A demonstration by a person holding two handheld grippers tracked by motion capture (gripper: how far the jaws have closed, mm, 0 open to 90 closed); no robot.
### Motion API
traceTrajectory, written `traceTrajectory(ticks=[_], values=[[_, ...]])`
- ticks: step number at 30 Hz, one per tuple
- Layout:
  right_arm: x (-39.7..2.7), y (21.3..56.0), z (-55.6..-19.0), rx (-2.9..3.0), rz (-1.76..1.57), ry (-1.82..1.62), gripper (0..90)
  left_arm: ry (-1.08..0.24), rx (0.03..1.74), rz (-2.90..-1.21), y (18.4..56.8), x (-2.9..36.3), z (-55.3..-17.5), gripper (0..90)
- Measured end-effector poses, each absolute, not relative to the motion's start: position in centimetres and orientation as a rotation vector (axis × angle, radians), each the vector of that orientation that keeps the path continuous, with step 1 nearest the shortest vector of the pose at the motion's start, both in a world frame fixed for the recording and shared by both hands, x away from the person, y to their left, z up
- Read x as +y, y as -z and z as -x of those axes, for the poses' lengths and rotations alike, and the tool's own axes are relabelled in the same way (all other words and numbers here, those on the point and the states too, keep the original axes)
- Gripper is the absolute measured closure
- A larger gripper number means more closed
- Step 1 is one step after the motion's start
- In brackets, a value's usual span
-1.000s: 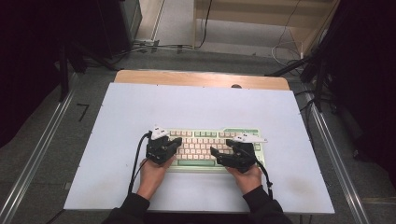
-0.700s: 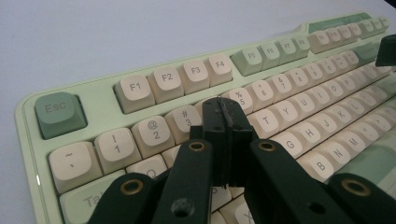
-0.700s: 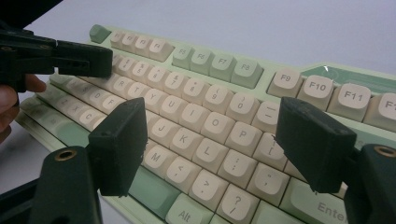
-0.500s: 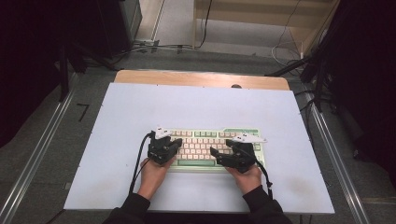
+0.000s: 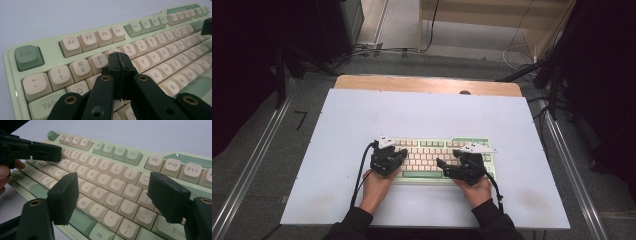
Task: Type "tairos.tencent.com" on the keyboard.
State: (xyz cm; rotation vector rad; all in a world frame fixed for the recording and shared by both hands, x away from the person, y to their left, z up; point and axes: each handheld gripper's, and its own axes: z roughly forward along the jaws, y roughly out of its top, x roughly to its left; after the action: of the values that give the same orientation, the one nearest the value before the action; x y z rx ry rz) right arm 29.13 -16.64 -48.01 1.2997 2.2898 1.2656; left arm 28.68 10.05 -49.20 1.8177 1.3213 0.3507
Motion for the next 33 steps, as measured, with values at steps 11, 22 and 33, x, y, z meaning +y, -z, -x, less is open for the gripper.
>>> traceTrajectory(ticks=[11, 22, 33], values=[[-16.8, 47.9, -29.1, 2.280, -1.301, -1.277, 23.2, -0.397, 1.287, -1.611, 46.9, 12.9, -26.8, 42.7], [-16.7, 47.6, -28.9, 2.274, -1.292, -1.290, 27.4, -0.455, 1.342, -1.607, 47.6, 14.4, -26.5, 32.4], [-15.5, 47.6, -27.9, 2.320, -1.151, -1.283, 83.4, -0.466, 1.349, -1.620, 47.8, 14.2, -26.4, 32.5]])
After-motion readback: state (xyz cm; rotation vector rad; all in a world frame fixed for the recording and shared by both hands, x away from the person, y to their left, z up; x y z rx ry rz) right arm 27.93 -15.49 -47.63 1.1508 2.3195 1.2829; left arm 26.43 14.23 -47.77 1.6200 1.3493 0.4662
